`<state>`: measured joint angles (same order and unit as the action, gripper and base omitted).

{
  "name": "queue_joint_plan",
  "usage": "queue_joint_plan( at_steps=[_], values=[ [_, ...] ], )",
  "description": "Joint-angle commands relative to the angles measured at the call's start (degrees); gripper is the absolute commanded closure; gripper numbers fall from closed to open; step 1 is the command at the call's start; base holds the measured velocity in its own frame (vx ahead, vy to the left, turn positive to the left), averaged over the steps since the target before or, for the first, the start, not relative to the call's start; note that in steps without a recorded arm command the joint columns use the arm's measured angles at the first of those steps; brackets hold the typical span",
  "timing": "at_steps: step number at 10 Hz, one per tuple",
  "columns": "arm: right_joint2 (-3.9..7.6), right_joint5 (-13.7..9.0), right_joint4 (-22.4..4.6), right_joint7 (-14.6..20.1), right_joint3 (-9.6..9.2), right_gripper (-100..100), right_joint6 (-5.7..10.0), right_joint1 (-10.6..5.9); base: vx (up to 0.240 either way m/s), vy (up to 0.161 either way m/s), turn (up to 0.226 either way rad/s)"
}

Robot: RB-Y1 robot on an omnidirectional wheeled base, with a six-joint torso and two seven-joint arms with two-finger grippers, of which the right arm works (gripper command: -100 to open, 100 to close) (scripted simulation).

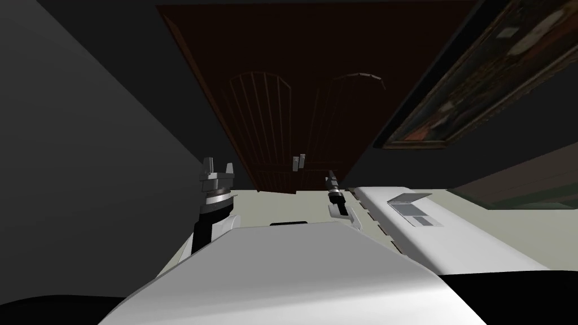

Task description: Pull the door open

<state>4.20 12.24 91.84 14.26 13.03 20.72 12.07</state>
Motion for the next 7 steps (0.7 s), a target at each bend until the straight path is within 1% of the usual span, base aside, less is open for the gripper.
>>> queue_joint_plan(
  at_steps=[1,3,4,5,7],
  values=[
    [-0.48,0.6,-1.9,0.2,0.31,-100,-0.35,-0.82,0.119,-0.016,0.074],
    [-1.23,1.9,-5.4,1.0,0.92,-100,-1.55,-2.56,0.140,-0.017,0.136],
    [-1.65,2.5,-6.9,1.3,1.14,-100,-2.08,-3.38,0.194,-0.037,0.129],
    [-1.86,2.8,-7.7,1.5,1.26,-100,-2.35,-3.79,0.158,-0.025,0.086],
    [-2.77,3.7,-10.2,2.0,1.48,-100,-3.20,-5.29,0.172,0.011,0.109]
  ],
)
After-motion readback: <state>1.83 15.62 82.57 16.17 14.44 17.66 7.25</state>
